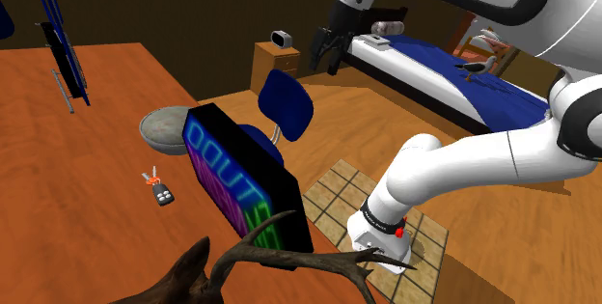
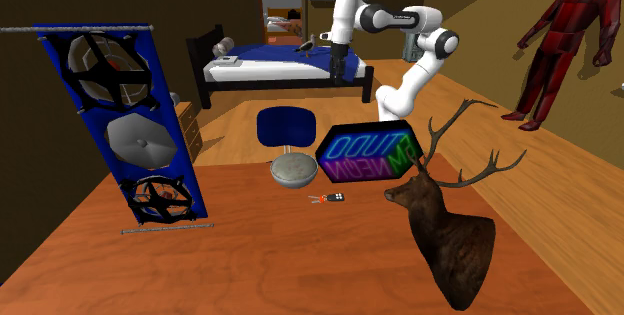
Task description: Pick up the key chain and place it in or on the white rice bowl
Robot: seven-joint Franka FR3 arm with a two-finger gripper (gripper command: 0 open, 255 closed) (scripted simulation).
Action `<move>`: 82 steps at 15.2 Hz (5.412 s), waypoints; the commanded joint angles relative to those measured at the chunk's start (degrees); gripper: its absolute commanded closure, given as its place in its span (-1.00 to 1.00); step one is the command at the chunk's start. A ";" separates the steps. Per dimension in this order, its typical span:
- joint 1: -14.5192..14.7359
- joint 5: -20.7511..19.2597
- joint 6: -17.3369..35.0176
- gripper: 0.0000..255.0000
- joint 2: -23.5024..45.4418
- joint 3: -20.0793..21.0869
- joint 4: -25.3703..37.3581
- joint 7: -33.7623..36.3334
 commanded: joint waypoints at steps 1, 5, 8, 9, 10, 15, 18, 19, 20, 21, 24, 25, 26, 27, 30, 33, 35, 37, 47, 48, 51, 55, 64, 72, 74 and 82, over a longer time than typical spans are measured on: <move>0.00 0.00 0.00 -1.00 0.00 0.00 0.00 0.00; 1.29 2.28 4.09 -1.00 3.60 4.14 -1.23 4.06; 2.18 3.75 7.22 -1.00 6.97 7.23 -1.47 7.06; 2.46 4.18 8.26 -1.00 8.22 8.26 -1.42 8.06; 2.72 4.57 9.29 -1.00 9.52 9.28 -1.30 9.05; 3.81 5.85 14.36 -1.00 16.89 14.36 0.28 14.14; 4.29 5.91 17.23 -1.00 21.94 17.34 2.01 17.34; 4.43 5.78 18.14 -1.00 23.72 18.31 2.72 18.45; 4.57 5.58 19.02 -1.00 25.55 19.26 3.49 19.59; 4.71 5.28 19.87 -1.00 27.43 20.20 4.33 20.76; 5.19 3.86 22.23 -1.00 33.36 22.84 7.23 24.45; 5.39 3.20 22.93 -1.00 35.43 23.66 8.33 25.75; 5.63 2.45 23.58 -1.00 37.54 24.42 9.49 27.07; 5.90 1.61 24.17 -1.00 39.70 25.14 10.73 28.42; 7.10 -1.38 25.60 -1.00 46.39 26.84 14.85 32.58; 8.95 -4.78 26.40 -1.00 53.32 27.81 19.64 36.68; 10.60 -7.06 26.57 -1.00 58.00 27.99 23.23 39.22; 12.53 -9.20 26.43 -1.00 62.68 27.86 27.16 41.50; 14.35 -11.72 31.12 -1.00 67.64 26.94 26.78 43.50; 14.36 -11.72 31.12 -1.00 67.65 26.94 26.78 43.50; 14.36 -11.72 31.12 -1.00 67.65 26.94 26.79 43.50; 14.43 -11.76 31.12 1.00 67.72 26.93 26.86 43.57; 14.36 -11.72 31.12 1.00 67.64 26.93 26.78 43.49; 13.81 -10.08 26.00 1.00 64.80 27.72 29.35 42.73; 13.70 -9.73 24.68 1.00 64.19 27.88 30.13 42.57; 13.44 -8.58 19.23 1.00 62.18 28.37 33.81 42.11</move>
